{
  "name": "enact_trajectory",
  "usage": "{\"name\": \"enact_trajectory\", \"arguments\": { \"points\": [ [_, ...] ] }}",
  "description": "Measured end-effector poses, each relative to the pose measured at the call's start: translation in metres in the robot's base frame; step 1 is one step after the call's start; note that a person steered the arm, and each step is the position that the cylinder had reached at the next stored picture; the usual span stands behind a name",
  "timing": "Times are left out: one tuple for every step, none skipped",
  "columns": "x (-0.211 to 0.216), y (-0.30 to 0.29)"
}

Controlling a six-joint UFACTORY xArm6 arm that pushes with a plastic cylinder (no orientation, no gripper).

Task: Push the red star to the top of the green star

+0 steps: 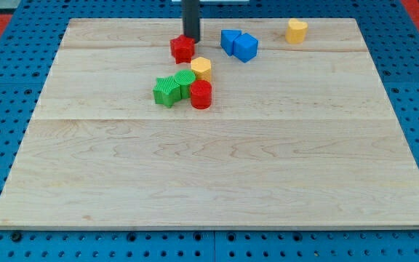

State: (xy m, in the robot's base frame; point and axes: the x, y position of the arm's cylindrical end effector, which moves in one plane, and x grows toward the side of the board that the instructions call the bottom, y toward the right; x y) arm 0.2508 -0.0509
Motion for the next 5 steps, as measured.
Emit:
{"name": "enact_trajectory", "arguments": {
  "points": [
    [-0.001, -0.011],
    [0.004, -0.035],
    [0.042, -0.043],
    [0.062, -0.044],
    [0.046, -0.059]
  ]
}}
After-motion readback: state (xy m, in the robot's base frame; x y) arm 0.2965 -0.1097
